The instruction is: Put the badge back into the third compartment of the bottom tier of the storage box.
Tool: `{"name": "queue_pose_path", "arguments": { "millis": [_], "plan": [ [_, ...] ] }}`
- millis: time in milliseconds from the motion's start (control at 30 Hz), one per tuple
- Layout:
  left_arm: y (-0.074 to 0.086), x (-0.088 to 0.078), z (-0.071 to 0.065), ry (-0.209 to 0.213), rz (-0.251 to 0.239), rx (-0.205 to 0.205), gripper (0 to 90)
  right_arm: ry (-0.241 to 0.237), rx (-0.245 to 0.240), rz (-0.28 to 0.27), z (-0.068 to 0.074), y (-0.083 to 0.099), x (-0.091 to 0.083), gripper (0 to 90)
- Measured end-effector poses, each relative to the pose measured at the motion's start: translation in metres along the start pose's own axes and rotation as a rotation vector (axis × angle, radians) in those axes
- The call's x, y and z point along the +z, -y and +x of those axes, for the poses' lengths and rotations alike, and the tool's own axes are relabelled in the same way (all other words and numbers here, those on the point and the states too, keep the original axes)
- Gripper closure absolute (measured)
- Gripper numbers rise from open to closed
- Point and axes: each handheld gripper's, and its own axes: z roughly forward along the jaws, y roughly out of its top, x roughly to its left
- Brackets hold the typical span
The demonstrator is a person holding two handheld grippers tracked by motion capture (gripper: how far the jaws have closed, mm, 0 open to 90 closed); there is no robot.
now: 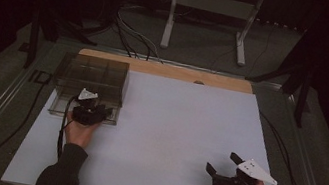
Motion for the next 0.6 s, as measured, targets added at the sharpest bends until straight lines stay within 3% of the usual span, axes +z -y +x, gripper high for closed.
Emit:
{"name": "queue_pose_path", "arguments": {
  "millis": [67, 167, 600],
  "plan": [
    [-0.001, -0.002, 0.000, -0.021, -0.011, 0.003, 45.3, 0.000, -0.001, 0.001, 0.000, 0.000, 0.000, 0.2],
    [-0.001, -0.004, -0.001, -0.045, -0.023, 0.010, 35.5, 0.000, -0.001, 0.000, 0.000, 0.000, 0.000, 0.2],
    [-0.004, -0.011, -0.005, -0.060, -0.071, 0.011, 19.9, -0.001, -0.003, 0.004, 0.000, 0.000, 0.000, 0.2]
  ]
}}
